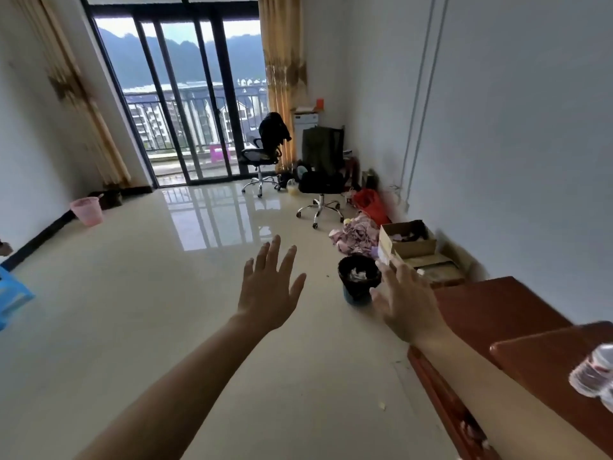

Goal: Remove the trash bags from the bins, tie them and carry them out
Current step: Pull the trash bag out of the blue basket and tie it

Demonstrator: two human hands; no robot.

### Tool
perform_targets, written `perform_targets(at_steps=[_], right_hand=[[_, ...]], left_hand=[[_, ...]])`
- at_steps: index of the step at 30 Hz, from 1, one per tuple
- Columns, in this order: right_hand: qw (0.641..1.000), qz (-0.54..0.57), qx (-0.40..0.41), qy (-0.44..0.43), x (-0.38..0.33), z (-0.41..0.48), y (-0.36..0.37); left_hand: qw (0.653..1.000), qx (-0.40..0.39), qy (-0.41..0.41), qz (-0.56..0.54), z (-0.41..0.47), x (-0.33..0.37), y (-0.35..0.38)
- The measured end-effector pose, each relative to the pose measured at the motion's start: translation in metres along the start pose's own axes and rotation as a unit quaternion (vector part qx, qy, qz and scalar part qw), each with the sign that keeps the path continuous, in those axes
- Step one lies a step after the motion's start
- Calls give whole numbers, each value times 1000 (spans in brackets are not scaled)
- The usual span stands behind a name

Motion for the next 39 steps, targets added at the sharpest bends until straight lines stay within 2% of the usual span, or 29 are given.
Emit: perform_targets(at_steps=[6,14,21,27,34,39], right_hand=[[996,-7,0,86,73,92,53],[981,20,-23,192,210,252,157],[976,17,-63,208,284,399,197],[970,9,-86,228,330,477,257],[924,3,-121,364,374,541,358],[892,-2,-171,419,384,572,429]], left_hand=[[997,-25,70,-17,157,17,77],[988,-84,128,-24,385,72,199],[987,-66,144,-39,550,77,229],[979,-106,171,-45,663,71,318],[947,-191,250,-56,807,80,449],[926,-236,293,-33,873,84,530]])
Point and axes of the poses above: each hand's wrist, its own z-axis towards the middle knuckle, its own y-axis out of the palm, x = y × z, the point moved 3 cm from there along z, towards the middle knuckle, and after that the axes turned 6 degrees about -y, right-handed, at the moved point
